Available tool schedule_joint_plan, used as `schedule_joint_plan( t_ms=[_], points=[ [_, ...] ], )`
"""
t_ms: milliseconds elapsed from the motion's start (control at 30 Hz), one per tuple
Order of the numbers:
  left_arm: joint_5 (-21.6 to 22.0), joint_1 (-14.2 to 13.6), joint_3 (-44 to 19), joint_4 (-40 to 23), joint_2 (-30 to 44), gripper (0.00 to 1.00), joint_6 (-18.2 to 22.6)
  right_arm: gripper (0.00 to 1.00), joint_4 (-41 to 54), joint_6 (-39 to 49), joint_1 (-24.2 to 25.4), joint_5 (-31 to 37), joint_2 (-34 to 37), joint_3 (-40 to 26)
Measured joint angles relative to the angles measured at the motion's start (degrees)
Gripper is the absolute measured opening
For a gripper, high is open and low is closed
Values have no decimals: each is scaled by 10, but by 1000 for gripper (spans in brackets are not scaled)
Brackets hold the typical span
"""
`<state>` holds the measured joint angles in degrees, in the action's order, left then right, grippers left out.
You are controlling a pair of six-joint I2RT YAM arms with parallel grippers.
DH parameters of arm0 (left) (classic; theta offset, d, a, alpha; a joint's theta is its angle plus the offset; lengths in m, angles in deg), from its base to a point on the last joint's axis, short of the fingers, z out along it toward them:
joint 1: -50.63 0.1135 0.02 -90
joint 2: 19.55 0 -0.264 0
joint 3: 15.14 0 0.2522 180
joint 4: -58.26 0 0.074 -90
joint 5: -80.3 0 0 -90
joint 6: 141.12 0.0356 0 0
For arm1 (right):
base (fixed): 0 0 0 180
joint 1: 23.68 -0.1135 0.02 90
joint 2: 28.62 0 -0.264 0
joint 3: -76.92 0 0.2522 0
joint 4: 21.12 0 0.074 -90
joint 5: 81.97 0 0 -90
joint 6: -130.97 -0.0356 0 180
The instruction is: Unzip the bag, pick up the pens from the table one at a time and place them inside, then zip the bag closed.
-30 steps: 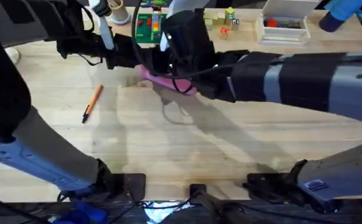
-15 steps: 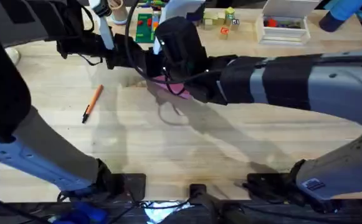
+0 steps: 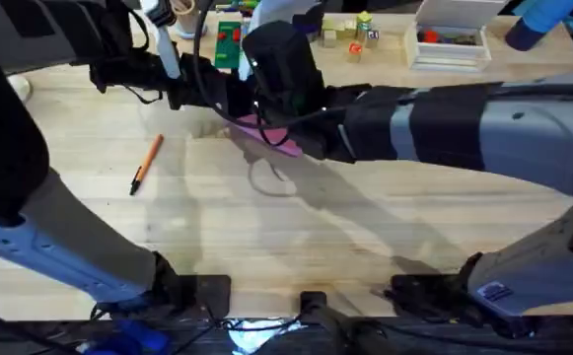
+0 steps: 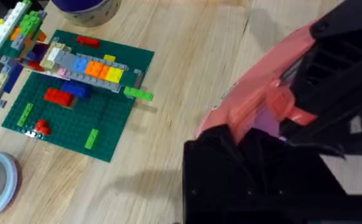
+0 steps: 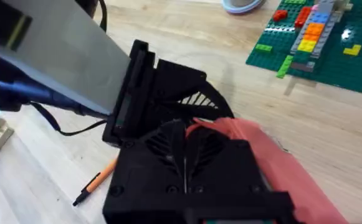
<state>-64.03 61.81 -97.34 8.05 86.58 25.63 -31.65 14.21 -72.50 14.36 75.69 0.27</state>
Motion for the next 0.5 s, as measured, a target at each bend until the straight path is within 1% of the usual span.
schedule_joint_plan(
  t_ms=[100,267,500],
  points=[
    [0,0,0,0,0,41,0,31,1,2,0,0,2,-4],
    [0,0,0,0,0,42,0,31,2,4,0,0,24,-29],
    [0,0,0,0,0,41,0,31,2,5,0,-1,27,-35]
  ],
)
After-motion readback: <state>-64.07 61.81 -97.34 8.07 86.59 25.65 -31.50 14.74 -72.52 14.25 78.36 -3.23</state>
